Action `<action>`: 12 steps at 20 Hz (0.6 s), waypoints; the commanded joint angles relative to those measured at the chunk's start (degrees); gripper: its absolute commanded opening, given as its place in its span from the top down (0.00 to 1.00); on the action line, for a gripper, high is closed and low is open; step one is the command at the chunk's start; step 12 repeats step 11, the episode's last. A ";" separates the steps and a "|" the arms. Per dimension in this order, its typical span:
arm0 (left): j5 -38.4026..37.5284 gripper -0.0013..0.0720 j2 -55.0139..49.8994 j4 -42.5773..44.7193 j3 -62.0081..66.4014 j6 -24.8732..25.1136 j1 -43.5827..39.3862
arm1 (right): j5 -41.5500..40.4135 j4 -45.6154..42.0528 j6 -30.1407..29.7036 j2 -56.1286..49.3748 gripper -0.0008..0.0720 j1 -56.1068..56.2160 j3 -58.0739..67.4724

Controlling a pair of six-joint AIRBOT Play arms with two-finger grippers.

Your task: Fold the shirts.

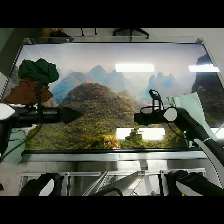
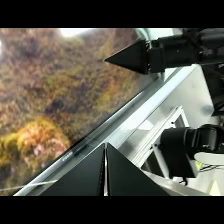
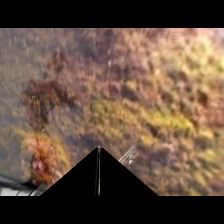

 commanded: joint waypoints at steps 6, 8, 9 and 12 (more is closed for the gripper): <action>4.26 0.97 12.26 2.69 -9.01 -2.91 -0.92 | -0.68 0.37 0.44 -0.07 0.96 2.08 -1.16; 4.31 0.97 13.33 2.71 -9.01 -2.97 -0.92 | -0.66 0.37 0.44 -0.07 0.96 2.08 -1.16; 4.42 0.97 13.79 2.71 -9.01 -2.97 -0.92 | -0.66 0.37 0.44 -0.07 0.96 2.08 -1.16; 4.52 0.97 14.23 2.64 -8.98 -2.97 -0.92 | -0.66 0.37 0.44 -0.07 0.96 2.08 -1.16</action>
